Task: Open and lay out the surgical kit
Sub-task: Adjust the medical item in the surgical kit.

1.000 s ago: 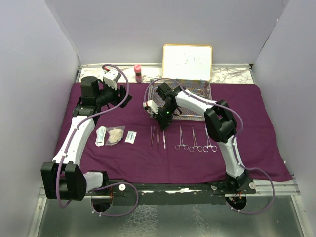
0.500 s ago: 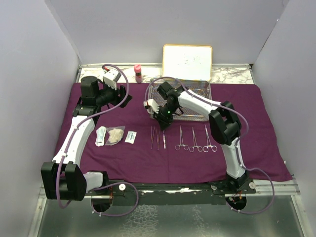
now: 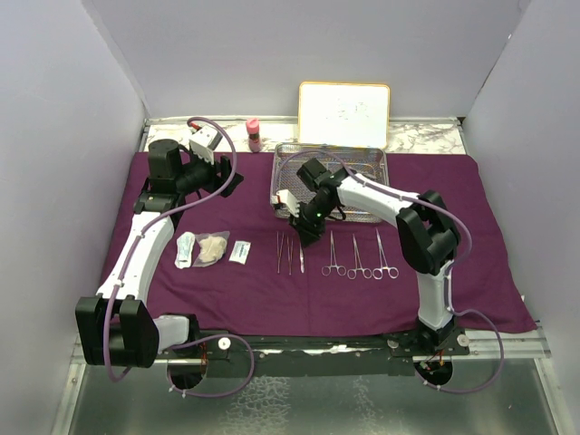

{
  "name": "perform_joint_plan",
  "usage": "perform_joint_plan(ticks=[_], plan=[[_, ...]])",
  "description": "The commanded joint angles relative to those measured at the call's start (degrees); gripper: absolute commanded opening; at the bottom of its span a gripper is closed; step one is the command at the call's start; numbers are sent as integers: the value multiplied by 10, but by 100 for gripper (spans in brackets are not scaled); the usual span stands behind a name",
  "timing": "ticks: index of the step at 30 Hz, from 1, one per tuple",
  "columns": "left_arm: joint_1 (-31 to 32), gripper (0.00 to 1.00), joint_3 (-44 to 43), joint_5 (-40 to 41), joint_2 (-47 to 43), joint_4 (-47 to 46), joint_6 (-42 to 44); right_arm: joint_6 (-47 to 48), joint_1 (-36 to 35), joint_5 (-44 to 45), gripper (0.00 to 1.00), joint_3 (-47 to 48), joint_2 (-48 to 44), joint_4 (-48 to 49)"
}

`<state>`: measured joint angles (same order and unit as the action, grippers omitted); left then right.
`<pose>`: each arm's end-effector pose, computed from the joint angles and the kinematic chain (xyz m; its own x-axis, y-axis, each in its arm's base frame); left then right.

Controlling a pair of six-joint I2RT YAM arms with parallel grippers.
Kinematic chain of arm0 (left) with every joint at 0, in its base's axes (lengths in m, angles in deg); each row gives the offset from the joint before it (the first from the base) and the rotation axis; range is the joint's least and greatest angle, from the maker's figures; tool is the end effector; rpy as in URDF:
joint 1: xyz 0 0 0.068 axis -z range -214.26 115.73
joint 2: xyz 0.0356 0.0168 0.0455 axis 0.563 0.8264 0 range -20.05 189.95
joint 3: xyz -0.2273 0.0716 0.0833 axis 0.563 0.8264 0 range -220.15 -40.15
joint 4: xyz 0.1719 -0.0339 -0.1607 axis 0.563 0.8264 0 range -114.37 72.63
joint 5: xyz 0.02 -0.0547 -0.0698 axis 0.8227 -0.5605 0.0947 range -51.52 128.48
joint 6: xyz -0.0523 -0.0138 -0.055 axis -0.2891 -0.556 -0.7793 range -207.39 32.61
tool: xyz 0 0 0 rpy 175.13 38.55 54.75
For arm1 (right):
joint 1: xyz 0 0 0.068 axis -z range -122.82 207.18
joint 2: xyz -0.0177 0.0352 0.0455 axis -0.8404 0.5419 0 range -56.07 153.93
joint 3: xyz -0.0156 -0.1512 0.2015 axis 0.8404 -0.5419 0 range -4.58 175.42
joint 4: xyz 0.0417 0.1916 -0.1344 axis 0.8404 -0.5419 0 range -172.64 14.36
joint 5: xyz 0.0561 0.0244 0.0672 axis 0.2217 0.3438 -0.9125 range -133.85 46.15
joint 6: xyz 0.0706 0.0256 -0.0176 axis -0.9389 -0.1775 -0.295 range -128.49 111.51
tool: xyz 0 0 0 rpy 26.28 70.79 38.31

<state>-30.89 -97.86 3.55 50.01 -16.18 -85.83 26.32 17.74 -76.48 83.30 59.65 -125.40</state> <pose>0.2814 -0.0543 0.3086 -0.3342 0.0420 -0.9416 0.5928 0.7861 -0.1754 0.2673 0.2657 0.1566 -0.2628 -0.8388 -0.4769 -0.9433 0.1195 0.3098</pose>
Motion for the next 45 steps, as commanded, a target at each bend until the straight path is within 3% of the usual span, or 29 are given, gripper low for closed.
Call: perform_joint_plan(ticks=[1, 16, 30, 45], plan=[[-4, 66, 5, -14, 1, -16, -5, -3, -9, -9, 24, -20, -15, 46], [-4, 66, 11, -9, -2, -15, 1, -135, -11, 38, 34, -89, -49, 159], [-5, 66, 14, -10, -4, -18, -2, -194, -11, 38, 34, -107, -46, 166], [-5, 66, 17, -13, -3, -23, -4, -236, -13, 37, 25, -126, -40, 191]])
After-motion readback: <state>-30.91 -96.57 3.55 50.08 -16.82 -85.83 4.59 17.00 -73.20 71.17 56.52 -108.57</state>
